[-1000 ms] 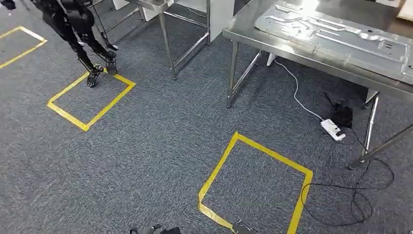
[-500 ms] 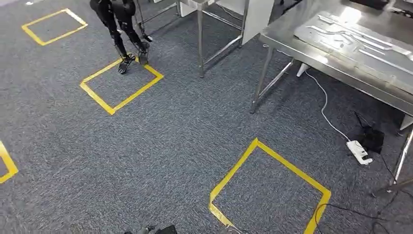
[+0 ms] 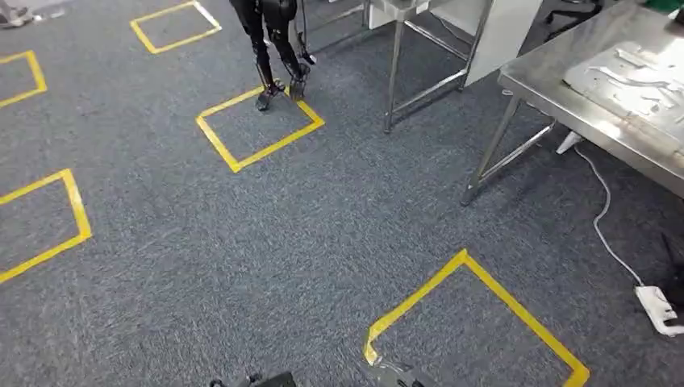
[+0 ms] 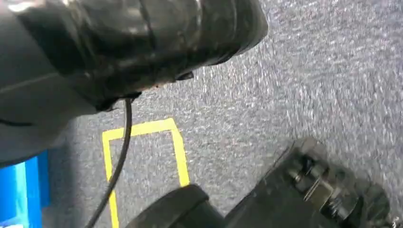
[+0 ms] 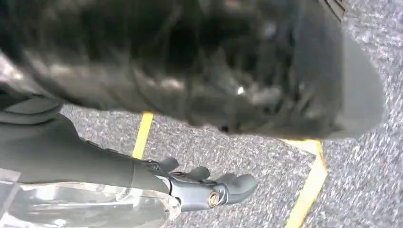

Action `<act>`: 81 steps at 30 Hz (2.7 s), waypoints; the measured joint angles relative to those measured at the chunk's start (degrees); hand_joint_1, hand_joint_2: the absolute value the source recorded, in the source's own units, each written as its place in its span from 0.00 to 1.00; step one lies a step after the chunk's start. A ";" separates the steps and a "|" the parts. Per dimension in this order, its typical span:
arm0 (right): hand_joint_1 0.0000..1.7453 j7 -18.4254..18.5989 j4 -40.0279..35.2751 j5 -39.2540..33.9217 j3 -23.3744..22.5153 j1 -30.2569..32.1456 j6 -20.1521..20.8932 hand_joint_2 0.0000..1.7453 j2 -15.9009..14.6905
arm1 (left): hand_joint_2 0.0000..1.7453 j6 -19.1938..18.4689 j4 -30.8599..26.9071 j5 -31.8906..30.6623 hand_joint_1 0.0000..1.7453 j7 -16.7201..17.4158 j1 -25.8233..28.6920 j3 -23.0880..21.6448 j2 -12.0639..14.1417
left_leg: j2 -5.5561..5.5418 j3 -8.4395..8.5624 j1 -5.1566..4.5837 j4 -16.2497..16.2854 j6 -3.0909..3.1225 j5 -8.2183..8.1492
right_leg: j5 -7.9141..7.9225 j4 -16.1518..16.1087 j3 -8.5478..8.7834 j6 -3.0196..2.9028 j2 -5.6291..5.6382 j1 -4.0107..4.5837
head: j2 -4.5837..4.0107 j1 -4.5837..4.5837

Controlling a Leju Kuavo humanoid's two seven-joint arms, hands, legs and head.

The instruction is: Take the parts from the cabinet and place them on the table.

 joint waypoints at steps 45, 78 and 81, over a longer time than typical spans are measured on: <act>0.00 0.96 0.85 -0.28 -0.02 4.74 -2.40 0.00 0.46 | 0.00 -4.75 0.00 -5.85 0.00 -1.66 -2.67 -3.06 0.26 | 7.51 1.02 -1.70 -1.42 1.83 0.66 | -1.37 0.62 0.41 0.13 -9.16 1.25 | 0.00 -0.44; 0.00 0.26 0.92 2.60 0.09 3.51 -1.40 0.00 0.59 | 0.00 -4.86 0.00 -4.84 0.00 -0.66 -1.63 -3.06 0.24 | 5.97 1.54 -0.31 -2.54 1.91 1.81 | -1.74 0.42 1.14 1.78 -8.67 0.55 | 0.00 -0.75; 0.00 0.26 0.92 2.60 0.11 3.35 -1.42 0.00 0.59 | 0.00 -4.86 0.02 -4.80 0.00 -0.63 -2.02 -3.06 0.24 | 4.06 1.68 -0.32 -2.70 2.62 1.86 | -6.15 9.13 -3.16 2.00 -2.85 0.47 | 0.00 -0.02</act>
